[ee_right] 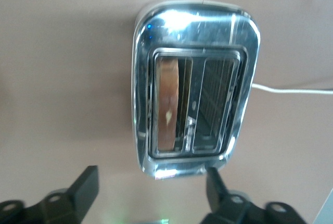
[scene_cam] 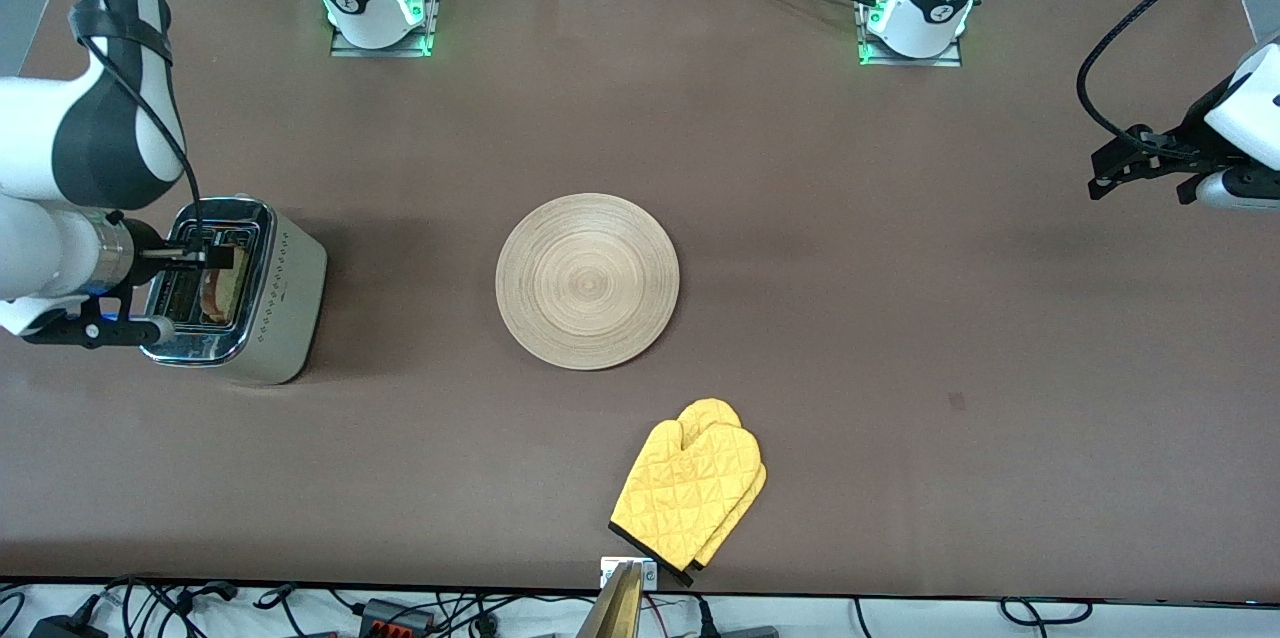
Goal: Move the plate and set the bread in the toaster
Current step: 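Lower the bread into the toaster slot with the right gripper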
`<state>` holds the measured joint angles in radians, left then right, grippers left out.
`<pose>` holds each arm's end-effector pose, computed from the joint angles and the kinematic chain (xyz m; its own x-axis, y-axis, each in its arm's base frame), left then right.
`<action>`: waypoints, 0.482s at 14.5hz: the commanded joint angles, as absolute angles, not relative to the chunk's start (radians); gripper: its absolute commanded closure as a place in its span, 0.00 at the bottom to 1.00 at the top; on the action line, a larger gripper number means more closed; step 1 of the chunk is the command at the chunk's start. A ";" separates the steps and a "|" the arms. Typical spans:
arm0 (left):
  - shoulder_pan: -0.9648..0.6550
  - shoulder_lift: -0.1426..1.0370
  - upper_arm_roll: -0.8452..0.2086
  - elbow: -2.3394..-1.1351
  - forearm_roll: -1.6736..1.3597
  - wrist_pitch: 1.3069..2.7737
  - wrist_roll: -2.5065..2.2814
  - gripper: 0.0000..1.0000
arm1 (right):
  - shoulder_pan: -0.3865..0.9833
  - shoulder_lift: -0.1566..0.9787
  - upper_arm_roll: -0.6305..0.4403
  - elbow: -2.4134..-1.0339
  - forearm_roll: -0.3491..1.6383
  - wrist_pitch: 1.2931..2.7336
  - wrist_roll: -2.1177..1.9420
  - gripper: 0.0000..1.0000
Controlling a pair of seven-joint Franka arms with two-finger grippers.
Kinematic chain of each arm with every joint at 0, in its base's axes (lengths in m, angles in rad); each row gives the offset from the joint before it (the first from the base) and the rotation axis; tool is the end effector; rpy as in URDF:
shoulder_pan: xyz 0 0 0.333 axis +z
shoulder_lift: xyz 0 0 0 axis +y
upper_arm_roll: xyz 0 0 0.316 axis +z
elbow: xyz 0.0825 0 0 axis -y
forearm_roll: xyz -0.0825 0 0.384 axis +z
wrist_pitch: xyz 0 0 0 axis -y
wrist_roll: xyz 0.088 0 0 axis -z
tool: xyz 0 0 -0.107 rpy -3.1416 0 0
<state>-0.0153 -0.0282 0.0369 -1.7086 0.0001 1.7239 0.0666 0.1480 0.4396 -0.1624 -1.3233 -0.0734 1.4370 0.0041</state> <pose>0.5567 0.0123 0.5881 0.9980 -0.0450 0.0434 -0.0449 -0.9990 -0.0019 0.6503 0.0010 0.4659 0.9491 -0.0347 -0.3130 0.0105 -0.9898 0.1418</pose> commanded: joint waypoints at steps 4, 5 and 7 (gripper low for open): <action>-0.015 -0.035 0.040 -1.706 -0.011 1.712 0.077 0.00 | 0.156 0.430 -0.158 -1.282 -0.046 1.342 -0.014 0.00; -0.015 -0.035 0.040 -1.706 -0.011 1.712 0.077 0.00 | 0.155 0.430 -0.158 -1.282 -0.023 1.342 -0.014 0.00; -0.015 -0.035 0.041 -1.707 -0.011 1.712 0.078 0.00 | 0.155 0.429 -0.158 -1.281 -0.002 1.342 -0.009 0.00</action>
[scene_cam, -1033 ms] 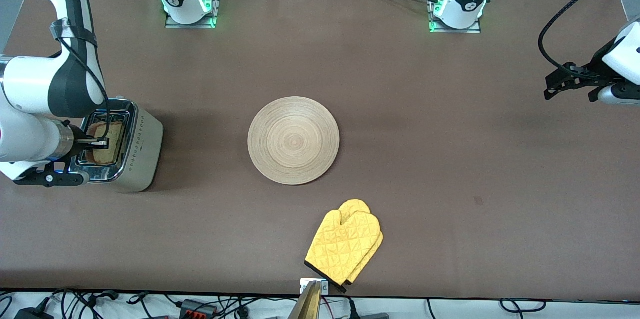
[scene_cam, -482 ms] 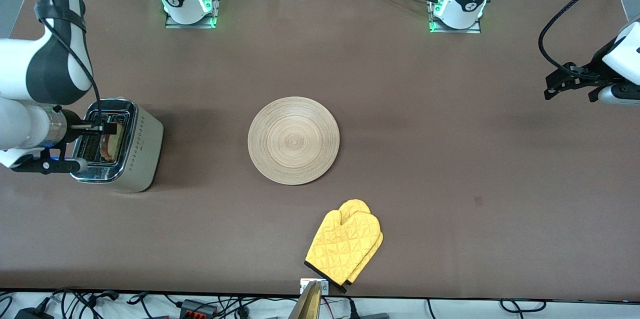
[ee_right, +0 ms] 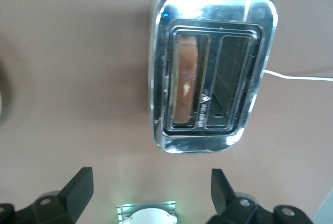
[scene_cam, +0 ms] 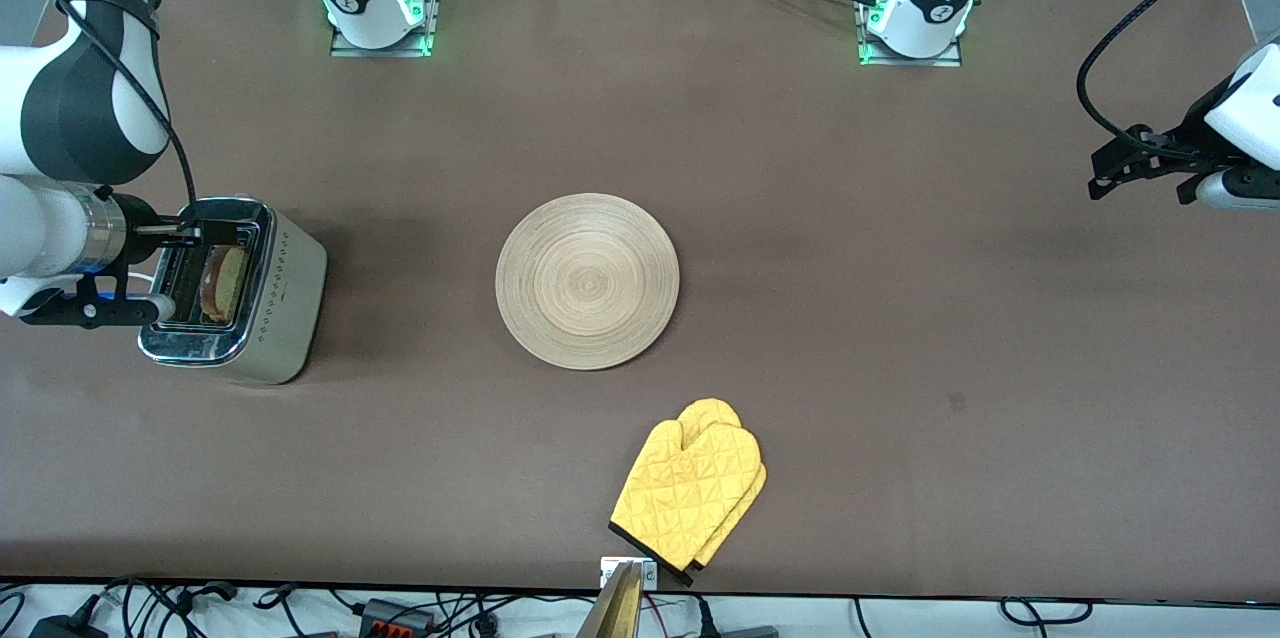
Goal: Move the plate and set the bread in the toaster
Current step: 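Lower the bread into the toaster slot with the right gripper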
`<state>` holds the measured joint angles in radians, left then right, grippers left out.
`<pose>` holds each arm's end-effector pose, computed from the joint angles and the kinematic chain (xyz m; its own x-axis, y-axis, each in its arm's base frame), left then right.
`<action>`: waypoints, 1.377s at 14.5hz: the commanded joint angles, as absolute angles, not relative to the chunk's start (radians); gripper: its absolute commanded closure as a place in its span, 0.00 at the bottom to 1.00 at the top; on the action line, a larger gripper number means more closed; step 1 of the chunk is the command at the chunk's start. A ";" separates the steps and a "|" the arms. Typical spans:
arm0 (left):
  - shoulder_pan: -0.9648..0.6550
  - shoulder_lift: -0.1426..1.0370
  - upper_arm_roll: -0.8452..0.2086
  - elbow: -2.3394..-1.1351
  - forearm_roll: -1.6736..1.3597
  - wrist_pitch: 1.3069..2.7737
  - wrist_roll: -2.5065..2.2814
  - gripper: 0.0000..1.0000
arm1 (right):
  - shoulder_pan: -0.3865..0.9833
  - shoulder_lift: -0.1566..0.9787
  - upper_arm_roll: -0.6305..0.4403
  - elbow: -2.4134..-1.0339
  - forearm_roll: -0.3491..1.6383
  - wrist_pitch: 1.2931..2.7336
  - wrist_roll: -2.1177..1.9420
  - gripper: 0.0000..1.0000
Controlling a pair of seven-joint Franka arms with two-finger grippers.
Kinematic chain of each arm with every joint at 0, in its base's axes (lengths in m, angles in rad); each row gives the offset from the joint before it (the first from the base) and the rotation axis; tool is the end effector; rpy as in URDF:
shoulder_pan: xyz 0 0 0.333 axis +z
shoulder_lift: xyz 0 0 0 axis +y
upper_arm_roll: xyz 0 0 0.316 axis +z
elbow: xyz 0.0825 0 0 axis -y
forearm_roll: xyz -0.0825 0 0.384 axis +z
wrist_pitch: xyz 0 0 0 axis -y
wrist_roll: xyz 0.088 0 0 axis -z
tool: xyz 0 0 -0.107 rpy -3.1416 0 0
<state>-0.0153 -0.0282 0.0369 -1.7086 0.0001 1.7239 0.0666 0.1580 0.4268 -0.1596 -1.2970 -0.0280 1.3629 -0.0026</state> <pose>0.5567 0.0123 0.5881 0.9980 -0.0450 0.0434 -0.0449 -0.9990 -0.0019 0.6417 0.0144 0.4814 0.9375 -0.0144 -0.3476 0.0190 -0.9955 0.0925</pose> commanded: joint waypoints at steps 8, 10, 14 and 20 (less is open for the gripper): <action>-0.015 -0.035 0.041 -1.706 -0.009 1.712 0.078 0.00 | 0.227 0.394 -0.147 -1.247 0.023 1.376 0.006 0.00; -0.015 -0.035 0.041 -1.697 -0.009 1.710 0.077 0.00 | 0.241 0.351 -0.130 -1.300 -0.023 1.429 0.005 0.00; -0.018 -0.014 0.040 -1.661 -0.009 1.672 0.077 0.00 | 0.239 0.299 -0.143 -1.402 -0.020 1.509 -0.006 0.00; -0.018 -0.014 0.040 -1.660 -0.009 1.672 0.077 0.00 | 0.187 0.190 -0.156 -1.537 0.118 1.622 -0.040 0.00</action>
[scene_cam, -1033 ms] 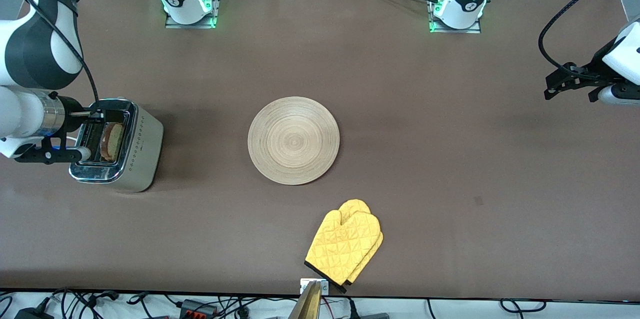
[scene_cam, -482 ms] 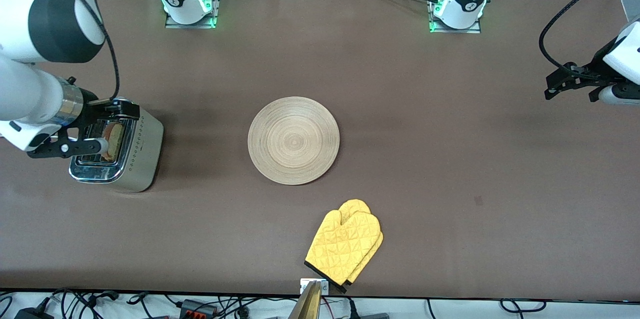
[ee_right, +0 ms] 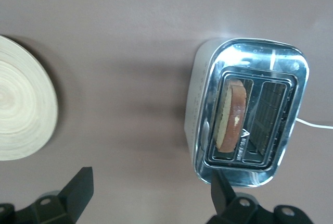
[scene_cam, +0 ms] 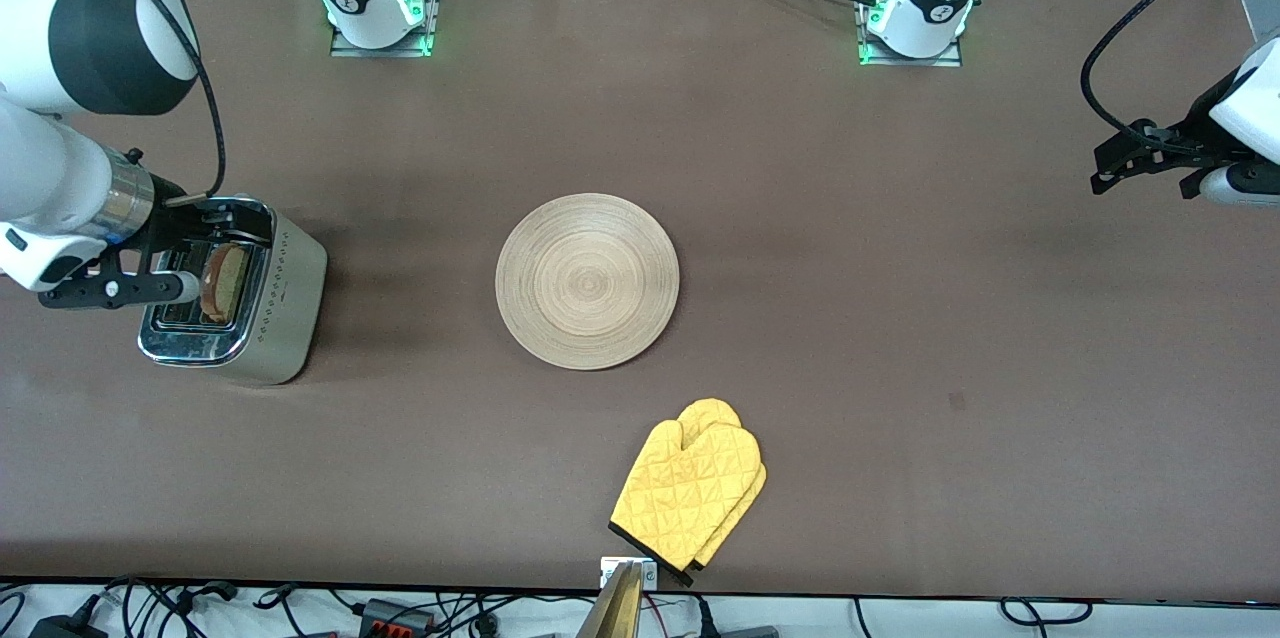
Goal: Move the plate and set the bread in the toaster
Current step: 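Open the right gripper to release the bread in the slot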
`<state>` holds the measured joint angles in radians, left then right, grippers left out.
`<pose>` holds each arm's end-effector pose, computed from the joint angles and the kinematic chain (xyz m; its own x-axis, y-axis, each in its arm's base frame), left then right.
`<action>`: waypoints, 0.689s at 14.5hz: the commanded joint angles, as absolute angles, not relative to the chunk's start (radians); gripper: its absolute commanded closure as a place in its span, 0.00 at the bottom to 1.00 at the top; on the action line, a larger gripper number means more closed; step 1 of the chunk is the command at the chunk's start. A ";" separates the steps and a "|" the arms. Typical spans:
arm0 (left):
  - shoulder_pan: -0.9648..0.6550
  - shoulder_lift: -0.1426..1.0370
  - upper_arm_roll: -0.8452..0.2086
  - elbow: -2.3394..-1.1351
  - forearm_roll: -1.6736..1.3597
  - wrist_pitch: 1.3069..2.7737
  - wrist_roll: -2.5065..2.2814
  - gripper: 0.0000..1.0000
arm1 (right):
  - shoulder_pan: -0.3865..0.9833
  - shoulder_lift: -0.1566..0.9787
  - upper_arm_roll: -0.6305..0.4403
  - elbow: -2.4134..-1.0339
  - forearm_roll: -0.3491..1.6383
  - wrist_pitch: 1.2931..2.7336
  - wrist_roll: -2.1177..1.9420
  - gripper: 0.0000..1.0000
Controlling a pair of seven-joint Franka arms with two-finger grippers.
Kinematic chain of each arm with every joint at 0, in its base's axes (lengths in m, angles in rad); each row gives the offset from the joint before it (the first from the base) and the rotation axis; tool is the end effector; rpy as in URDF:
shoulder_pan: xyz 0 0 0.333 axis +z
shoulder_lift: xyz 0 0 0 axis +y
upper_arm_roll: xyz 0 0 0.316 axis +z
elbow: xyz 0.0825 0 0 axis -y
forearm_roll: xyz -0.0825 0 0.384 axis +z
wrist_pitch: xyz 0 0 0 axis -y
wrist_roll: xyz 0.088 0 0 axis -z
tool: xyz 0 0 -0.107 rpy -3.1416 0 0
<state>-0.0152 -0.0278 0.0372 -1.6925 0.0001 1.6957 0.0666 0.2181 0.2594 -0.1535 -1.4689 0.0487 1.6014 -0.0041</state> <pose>0.5549 0.0125 0.5931 0.9985 -0.0446 0.0310 -0.0446 -0.9990 -0.0011 0.6238 0.0561 0.5228 0.9901 0.0668 -0.1235 0.0662 -0.9978 -0.0094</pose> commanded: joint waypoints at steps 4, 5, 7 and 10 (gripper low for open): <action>-0.020 -0.014 0.040 -1.660 -0.009 1.671 0.077 0.00 | 0.131 0.198 -0.196 -1.529 0.134 1.594 -0.226 0.00; -0.020 -0.014 0.040 -1.660 -0.009 1.671 0.077 0.00 | 0.120 0.198 -0.196 -1.528 0.114 1.583 -0.238 0.00; -0.020 -0.014 0.040 -1.660 -0.009 1.671 0.077 0.00 | 0.133 0.187 -0.192 -1.526 0.019 1.582 -0.232 0.00; -0.020 -0.012 0.040 -1.660 -0.009 1.671 0.077 0.00 | 0.143 0.173 -0.184 -1.528 -0.005 1.580 -0.108 0.00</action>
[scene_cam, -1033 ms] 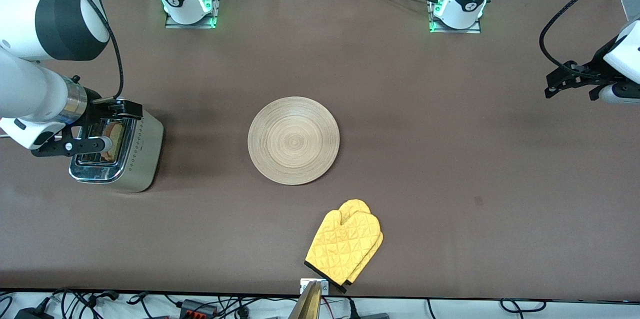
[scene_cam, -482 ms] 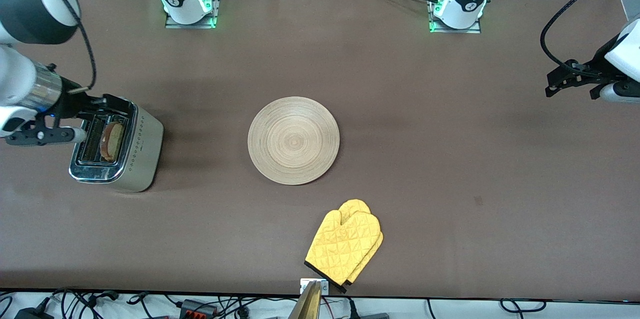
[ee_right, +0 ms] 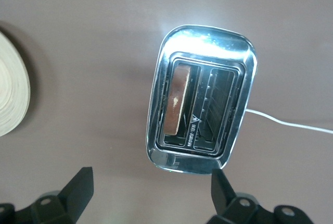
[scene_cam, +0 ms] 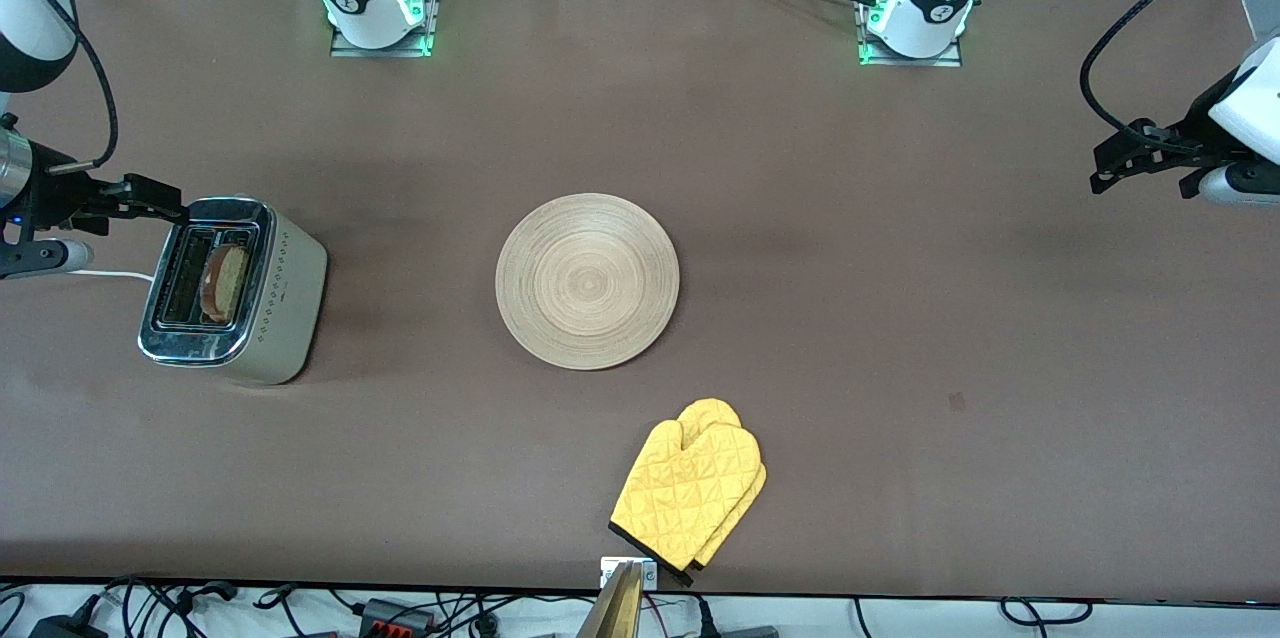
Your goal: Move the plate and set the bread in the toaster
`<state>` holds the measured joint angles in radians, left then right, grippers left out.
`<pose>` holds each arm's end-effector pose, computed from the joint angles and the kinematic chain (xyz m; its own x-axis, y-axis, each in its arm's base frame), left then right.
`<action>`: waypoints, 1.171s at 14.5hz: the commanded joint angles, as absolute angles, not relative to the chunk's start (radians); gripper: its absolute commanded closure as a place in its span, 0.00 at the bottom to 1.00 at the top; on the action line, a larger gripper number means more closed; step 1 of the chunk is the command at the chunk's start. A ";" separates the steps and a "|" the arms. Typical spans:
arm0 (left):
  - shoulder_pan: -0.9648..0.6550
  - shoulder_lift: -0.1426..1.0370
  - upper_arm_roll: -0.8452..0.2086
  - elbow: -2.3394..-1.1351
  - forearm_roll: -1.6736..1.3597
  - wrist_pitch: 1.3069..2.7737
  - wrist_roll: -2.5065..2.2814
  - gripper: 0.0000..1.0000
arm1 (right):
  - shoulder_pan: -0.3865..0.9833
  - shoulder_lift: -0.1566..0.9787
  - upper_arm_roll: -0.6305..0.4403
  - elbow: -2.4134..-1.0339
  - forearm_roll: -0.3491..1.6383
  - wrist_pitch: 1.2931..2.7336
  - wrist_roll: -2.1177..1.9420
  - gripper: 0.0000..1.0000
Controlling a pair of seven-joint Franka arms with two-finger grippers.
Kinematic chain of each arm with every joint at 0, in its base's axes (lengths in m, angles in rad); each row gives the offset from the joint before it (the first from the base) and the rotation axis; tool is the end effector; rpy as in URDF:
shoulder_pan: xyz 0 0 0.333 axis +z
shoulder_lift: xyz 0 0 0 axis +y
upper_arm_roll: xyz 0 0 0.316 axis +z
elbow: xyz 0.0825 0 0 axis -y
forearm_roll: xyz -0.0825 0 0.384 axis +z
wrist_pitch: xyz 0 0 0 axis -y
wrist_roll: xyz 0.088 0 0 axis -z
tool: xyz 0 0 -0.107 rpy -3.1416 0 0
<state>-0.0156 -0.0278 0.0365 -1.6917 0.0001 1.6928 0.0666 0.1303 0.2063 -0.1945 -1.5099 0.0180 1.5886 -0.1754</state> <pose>0.5546 0.0119 0.5932 0.9985 -0.0457 0.0289 -0.0457 -0.9990 -0.0010 0.6098 -0.0268 0.5362 0.9860 0.1102 -0.1253 0.1111 -0.9938 -0.0001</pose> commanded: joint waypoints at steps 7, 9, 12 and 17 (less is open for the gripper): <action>-0.020 -0.012 0.040 -1.660 -0.009 1.671 0.077 0.00 | 0.159 0.163 -0.178 -1.500 -0.006 1.554 -0.023 0.00; -0.020 -0.014 0.040 -1.660 -0.009 1.671 0.077 0.00 | 0.156 0.198 -0.181 -1.453 -0.008 1.502 -0.035 0.00; -0.020 -0.014 0.040 -1.660 -0.008 1.671 0.077 0.00 | 0.158 0.212 -0.181 -1.436 -0.009 1.502 -0.031 0.00; -0.020 -0.014 0.040 -1.660 -0.009 1.671 0.077 0.00 | 0.141 0.189 -0.187 -1.434 -0.006 1.497 -0.035 0.00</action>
<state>-0.0156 -0.0278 0.0365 -1.6916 0.0001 1.6916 0.0666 0.1539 0.1997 -0.1851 -1.4561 0.0003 1.5210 -0.0436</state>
